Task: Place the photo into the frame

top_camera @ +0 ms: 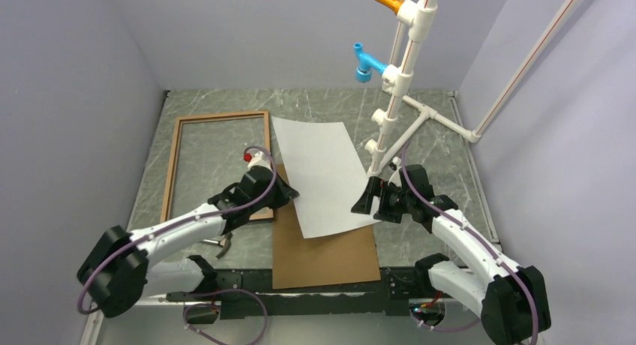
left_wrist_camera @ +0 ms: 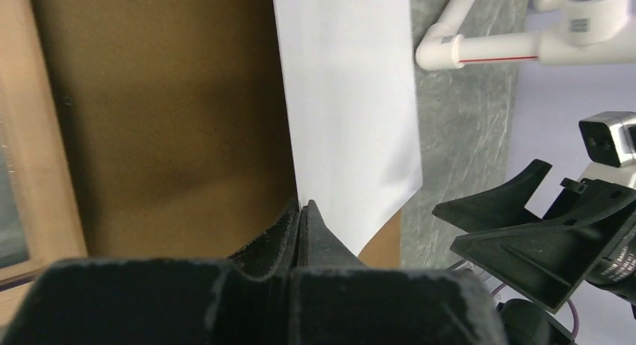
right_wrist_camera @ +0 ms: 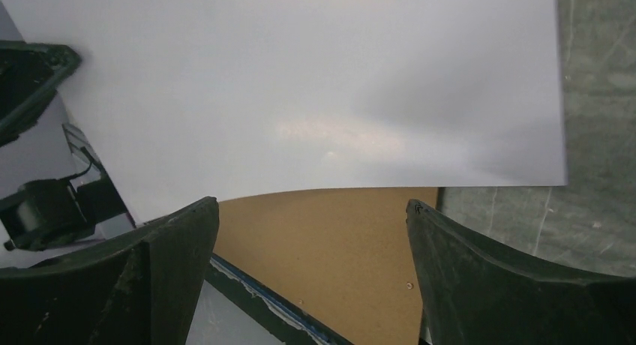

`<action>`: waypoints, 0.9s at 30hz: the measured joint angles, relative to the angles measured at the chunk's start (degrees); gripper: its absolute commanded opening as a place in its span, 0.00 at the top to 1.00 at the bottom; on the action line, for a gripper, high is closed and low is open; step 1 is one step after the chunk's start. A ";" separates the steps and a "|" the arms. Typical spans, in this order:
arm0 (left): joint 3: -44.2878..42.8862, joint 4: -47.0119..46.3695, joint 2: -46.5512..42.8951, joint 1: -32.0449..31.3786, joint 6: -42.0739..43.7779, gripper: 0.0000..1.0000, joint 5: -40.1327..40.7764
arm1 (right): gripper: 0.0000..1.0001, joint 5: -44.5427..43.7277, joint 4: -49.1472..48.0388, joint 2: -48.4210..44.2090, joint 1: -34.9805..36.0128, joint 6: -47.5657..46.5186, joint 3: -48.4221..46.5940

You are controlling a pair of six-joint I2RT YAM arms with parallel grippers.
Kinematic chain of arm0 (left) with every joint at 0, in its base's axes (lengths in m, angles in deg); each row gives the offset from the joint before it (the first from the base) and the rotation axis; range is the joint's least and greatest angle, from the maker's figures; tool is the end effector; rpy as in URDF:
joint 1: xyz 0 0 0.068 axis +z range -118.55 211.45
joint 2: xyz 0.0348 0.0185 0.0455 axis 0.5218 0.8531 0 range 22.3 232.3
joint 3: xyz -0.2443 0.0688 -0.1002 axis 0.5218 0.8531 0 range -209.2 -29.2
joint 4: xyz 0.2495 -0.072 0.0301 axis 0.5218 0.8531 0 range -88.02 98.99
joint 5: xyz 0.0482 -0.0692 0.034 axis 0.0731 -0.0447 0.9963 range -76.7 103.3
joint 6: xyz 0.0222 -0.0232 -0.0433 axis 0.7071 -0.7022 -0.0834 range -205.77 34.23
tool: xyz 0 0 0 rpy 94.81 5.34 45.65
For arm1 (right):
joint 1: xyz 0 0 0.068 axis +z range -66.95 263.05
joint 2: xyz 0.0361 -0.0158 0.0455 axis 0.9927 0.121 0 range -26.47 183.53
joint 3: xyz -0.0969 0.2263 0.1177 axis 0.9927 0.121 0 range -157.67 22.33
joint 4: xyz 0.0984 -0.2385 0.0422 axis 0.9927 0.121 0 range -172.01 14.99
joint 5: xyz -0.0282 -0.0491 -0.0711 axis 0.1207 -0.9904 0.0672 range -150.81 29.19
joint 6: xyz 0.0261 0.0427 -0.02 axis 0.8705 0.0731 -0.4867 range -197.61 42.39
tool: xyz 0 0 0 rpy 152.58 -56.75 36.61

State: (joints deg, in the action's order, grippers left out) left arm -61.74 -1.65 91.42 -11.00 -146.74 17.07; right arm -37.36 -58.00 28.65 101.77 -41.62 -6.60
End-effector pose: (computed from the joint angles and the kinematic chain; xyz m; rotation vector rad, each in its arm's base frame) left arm 0.1863 -0.1672 0.2028 -0.4123 2.2730 -0.9384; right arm 0.1693 0.0724 0.1940 0.1945 2.5621 0.8985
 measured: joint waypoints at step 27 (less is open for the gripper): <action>-9.09 52.43 -22.01 23.54 25.35 0.99 1.20 | 0.00 2.25 -9.90 10.08 16.50 2.12 -3.74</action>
State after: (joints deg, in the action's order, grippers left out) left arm -70.83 50.78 69.41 12.54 -121.39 18.27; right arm -35.11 -67.90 38.72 118.27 -39.50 -10.34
